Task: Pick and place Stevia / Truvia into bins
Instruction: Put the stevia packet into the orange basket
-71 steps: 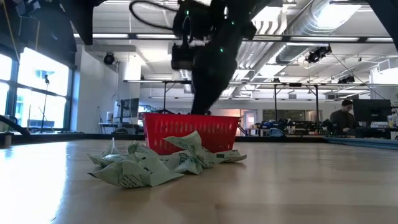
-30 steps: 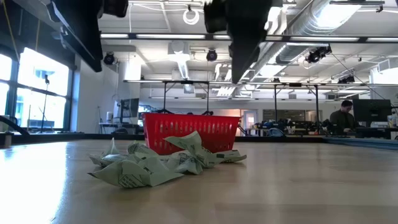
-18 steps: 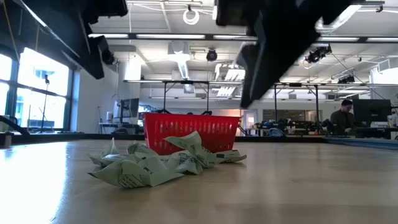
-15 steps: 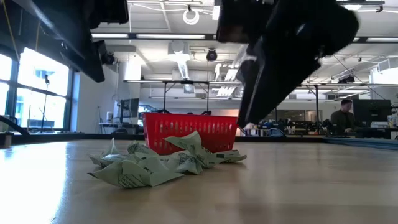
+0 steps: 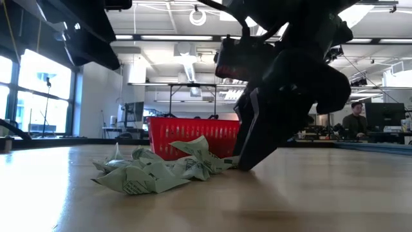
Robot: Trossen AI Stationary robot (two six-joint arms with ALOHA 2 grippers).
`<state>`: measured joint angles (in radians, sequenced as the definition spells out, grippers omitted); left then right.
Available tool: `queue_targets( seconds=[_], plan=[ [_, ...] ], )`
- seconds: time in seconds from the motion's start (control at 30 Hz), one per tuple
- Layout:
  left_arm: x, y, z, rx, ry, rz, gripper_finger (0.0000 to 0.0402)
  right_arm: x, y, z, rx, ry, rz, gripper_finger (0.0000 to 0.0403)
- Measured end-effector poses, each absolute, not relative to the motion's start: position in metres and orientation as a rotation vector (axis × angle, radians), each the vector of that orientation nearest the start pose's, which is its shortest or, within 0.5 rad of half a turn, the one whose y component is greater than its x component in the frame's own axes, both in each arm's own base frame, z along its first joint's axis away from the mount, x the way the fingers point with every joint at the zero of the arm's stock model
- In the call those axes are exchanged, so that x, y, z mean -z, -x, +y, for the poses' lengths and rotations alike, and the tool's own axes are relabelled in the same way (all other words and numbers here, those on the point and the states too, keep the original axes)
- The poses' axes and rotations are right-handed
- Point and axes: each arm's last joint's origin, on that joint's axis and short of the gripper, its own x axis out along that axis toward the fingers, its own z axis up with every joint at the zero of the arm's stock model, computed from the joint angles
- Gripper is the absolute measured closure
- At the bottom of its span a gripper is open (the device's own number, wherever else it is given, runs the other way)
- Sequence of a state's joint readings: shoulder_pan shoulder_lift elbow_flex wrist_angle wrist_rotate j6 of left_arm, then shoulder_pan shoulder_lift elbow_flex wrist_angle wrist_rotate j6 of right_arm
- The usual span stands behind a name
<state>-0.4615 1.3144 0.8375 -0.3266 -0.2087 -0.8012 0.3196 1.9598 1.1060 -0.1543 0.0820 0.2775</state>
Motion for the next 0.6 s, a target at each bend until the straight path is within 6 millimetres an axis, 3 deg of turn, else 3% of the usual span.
queue_targets(
  seconds=[0.17,0.4,0.47,0.6],
  plan=[
    [-0.229,-0.241,-0.111,-0.104,0.479,0.795,0.0153,-0.119,-0.356,0.121,-0.062,-0.043,1.026,0.0206],
    [-0.205,-0.253,-0.119,-0.093,0.457,0.879,0.0153,-0.120,-0.352,0.126,-0.060,-0.083,1.051,0.0375],
    [-0.199,-0.259,-0.122,-0.068,0.464,0.883,0.0153,-0.125,-0.349,0.128,-0.029,-0.111,1.051,0.0391],
    [-0.188,-0.268,-0.127,-0.011,0.375,0.869,0.0153,-0.140,-0.338,0.131,0.068,-0.120,1.046,0.0384]
  ],
)
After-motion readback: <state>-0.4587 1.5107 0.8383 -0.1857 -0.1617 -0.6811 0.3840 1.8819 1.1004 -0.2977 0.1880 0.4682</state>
